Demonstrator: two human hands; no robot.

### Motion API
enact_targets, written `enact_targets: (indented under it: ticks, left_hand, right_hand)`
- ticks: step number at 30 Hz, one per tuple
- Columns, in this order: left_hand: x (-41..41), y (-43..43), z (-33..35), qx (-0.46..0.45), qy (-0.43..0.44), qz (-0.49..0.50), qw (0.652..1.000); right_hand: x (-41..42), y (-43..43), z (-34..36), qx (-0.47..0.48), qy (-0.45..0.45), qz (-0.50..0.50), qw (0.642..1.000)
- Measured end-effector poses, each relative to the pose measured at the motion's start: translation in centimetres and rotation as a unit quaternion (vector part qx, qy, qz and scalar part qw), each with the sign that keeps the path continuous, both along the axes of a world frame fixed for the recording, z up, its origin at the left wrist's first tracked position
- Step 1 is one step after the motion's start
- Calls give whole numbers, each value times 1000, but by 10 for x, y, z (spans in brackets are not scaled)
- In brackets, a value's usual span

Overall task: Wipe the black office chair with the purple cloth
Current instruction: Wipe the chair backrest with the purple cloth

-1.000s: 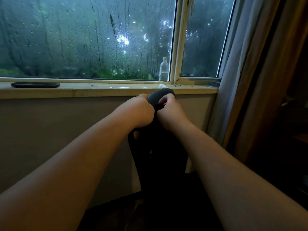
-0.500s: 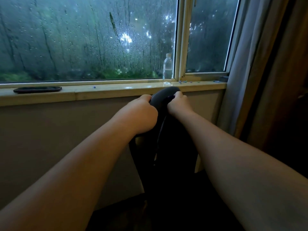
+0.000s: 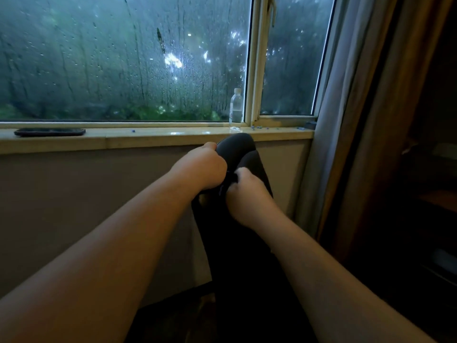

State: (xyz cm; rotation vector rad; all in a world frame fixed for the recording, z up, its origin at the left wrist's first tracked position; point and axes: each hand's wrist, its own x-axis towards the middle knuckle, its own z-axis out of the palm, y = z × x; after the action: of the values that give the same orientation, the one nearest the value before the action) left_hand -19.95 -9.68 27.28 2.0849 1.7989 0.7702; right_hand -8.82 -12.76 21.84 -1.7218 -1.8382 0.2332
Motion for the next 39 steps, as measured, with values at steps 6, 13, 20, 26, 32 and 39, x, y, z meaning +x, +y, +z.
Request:
enact_targets:
  ticks: [6, 13, 20, 26, 32, 39]
  left_hand:
    - [1, -19, 3, 2, 8, 6, 1000]
    - [14, -45, -1, -6, 4, 16, 1000]
    - [12, -29, 31, -97, 33, 22, 995]
    - [54, 36, 56, -67, 148, -12, 987]
    - [56, 83, 34, -62, 244, 4, 968]
    - [42, 107, 28, -1, 288, -15, 957]
  right_hand:
    - [-10, -55, -21, 18, 144, -8, 989]
    - [2, -77, -20, 88, 76, 8, 993]
    - [23, -25, -7, 85, 164, 26, 982]
    - [22, -28, -30, 117, 192, 89, 970]
    - [28, 2, -38, 138, 127, 180, 966]
    - [30, 108, -26, 190, 141, 83, 968]
